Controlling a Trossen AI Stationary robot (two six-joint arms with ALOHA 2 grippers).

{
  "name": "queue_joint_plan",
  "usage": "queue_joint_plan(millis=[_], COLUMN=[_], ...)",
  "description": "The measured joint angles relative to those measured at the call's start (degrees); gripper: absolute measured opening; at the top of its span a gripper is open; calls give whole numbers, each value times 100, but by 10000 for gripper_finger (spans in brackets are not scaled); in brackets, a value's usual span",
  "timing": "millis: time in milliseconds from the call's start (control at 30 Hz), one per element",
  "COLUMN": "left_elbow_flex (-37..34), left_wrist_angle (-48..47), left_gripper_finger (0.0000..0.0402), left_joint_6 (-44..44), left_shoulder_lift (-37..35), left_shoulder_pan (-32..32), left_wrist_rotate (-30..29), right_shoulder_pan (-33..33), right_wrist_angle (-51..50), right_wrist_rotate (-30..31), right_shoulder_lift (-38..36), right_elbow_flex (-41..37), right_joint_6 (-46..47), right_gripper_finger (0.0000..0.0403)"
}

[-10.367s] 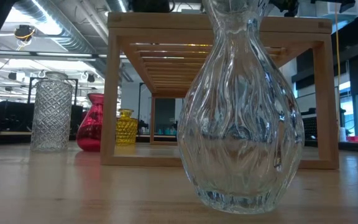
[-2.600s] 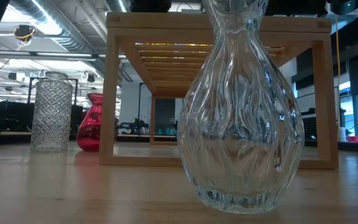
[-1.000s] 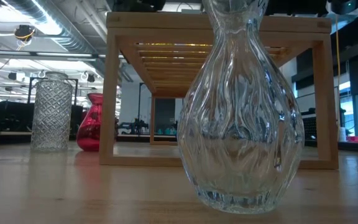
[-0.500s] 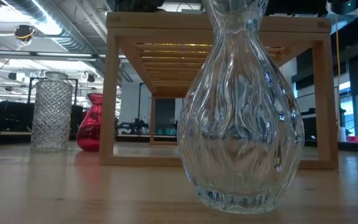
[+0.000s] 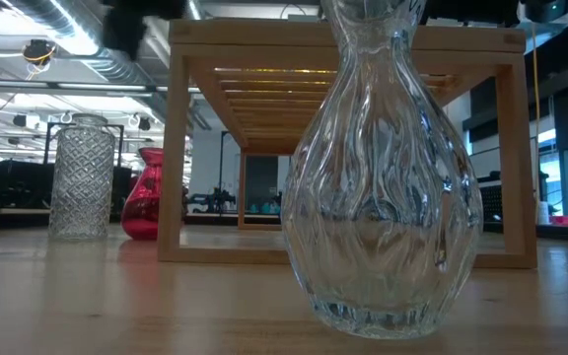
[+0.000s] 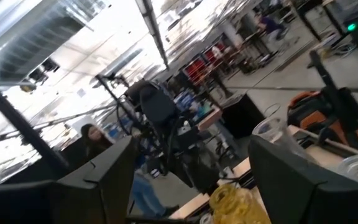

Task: Sort vases onto shelf
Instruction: Put the transparent vase on the shelf

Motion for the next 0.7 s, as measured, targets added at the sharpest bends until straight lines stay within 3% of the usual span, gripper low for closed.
queue_joint_plan(millis=[167,267,500,700], left_elbow_flex=[-1031,-1389,-2047,-2539], left_wrist_angle=[179,360,1292,1452], left_gripper_finger=[101,101,101,101], left_joint_6=[-1271,-1785,-2281,-2463], left_shoulder_lift=[-551,-541,-364,-166], left_shoulder_pan=[-666,-817,-1035,-1046], left_wrist_rotate=[-536,-509,-444,-457], right_shoulder_pan=[-7,-7,-7,-5], right_wrist_angle=[-8,-9,-11,-30], right_wrist_rotate=[-129,-170,-520,-1019], right_shoulder_lift=[0,0,0,0], right_elbow_flex=[0,0,0,0], right_joint_6=[-174,-307,-328,-323], right_gripper_finger=[266,266,266,266])
